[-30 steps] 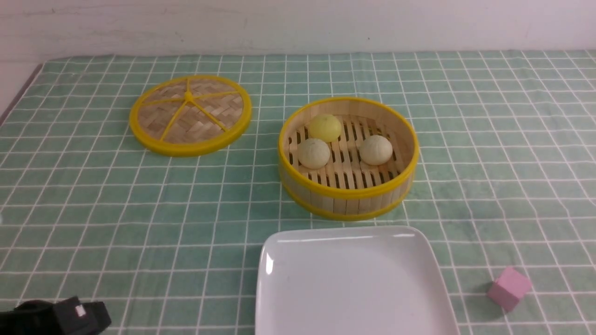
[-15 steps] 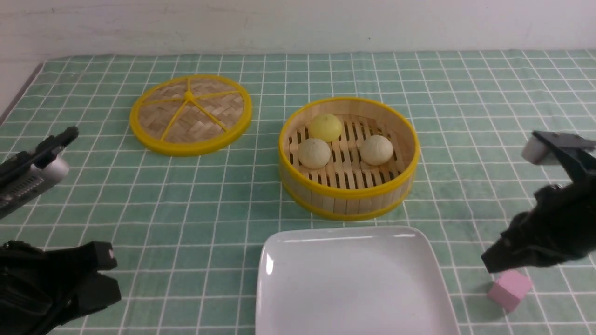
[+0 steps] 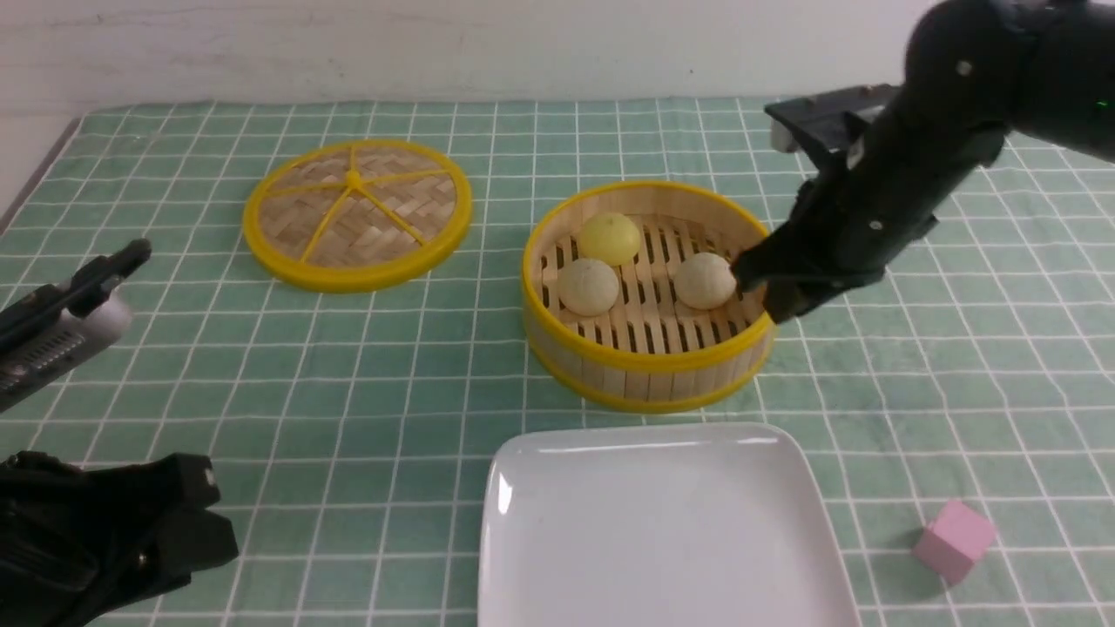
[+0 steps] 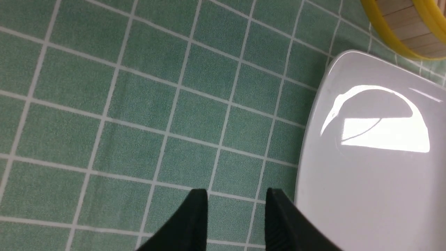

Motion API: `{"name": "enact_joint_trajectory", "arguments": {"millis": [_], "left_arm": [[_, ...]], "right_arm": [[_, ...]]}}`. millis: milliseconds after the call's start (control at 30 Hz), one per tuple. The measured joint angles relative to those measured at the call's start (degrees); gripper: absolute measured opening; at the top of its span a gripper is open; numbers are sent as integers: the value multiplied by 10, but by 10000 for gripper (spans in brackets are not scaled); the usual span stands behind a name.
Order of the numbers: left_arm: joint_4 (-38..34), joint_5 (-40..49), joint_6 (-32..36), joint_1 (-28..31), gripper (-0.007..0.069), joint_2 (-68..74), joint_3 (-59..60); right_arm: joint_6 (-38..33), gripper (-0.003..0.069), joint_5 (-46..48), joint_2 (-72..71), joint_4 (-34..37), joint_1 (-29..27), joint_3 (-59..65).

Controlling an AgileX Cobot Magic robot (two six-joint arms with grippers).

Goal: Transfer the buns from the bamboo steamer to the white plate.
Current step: 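Reach toward a bun in the bamboo steamer with the right gripper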

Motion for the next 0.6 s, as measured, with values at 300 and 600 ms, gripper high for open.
{"name": "enact_joint_trajectory", "arguments": {"millis": [300,600], "left_arm": [[-4,0,0,0,265,0,0],[-9,0,0,0,265,0,0]], "right_arm": [[9,417,-33,130,-22,2,-137],[26,197,-78,164,-15,2,-143]]}}
